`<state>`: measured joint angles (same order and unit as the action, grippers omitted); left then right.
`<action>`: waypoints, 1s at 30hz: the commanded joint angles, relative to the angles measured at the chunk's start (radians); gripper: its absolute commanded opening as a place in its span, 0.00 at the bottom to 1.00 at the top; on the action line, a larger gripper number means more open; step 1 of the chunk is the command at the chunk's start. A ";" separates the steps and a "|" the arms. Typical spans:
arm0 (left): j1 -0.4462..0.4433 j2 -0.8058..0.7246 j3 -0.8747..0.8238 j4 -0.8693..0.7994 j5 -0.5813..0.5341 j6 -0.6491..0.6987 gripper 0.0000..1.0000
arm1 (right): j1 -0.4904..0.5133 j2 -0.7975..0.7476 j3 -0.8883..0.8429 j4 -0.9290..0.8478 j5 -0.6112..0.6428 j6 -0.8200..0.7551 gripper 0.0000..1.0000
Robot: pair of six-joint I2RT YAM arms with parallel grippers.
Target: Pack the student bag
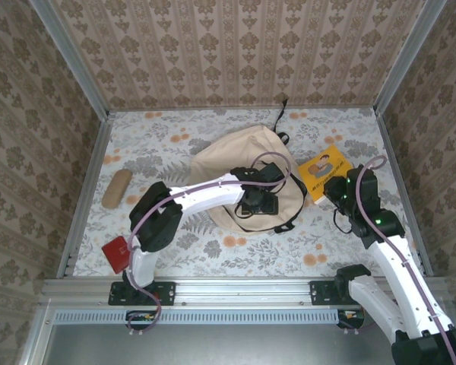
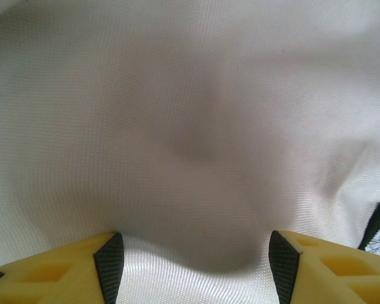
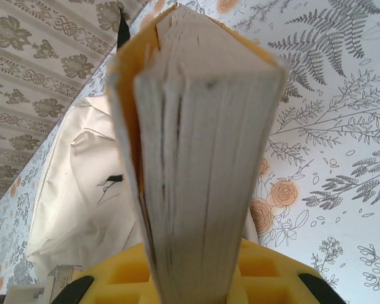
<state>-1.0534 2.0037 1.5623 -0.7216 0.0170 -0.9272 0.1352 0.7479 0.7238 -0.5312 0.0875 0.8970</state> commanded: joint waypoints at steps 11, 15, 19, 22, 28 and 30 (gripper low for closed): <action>-0.005 -0.011 0.039 -0.046 0.029 -0.002 0.15 | -0.006 -0.018 -0.026 0.082 -0.063 0.037 0.10; 0.006 -0.055 0.038 -0.002 0.034 0.014 0.00 | -0.008 -0.023 -0.019 0.070 -0.063 0.030 0.10; 0.031 -0.122 0.032 0.018 0.030 0.046 0.00 | -0.015 -0.048 0.015 0.015 -0.024 -0.003 0.10; 0.070 -0.183 0.022 0.034 0.032 0.078 0.00 | -0.023 -0.085 0.044 -0.030 0.010 -0.025 0.10; 0.179 -0.281 0.013 0.087 0.054 0.121 0.00 | -0.027 -0.120 0.113 -0.114 0.030 -0.053 0.10; 0.217 -0.303 0.009 0.153 0.083 0.114 0.00 | -0.028 -0.128 0.136 -0.141 0.009 -0.063 0.10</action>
<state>-0.8749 1.7435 1.5772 -0.6640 0.0711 -0.8444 0.1116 0.6495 0.7914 -0.6655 0.0830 0.8703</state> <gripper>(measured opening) 0.043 0.171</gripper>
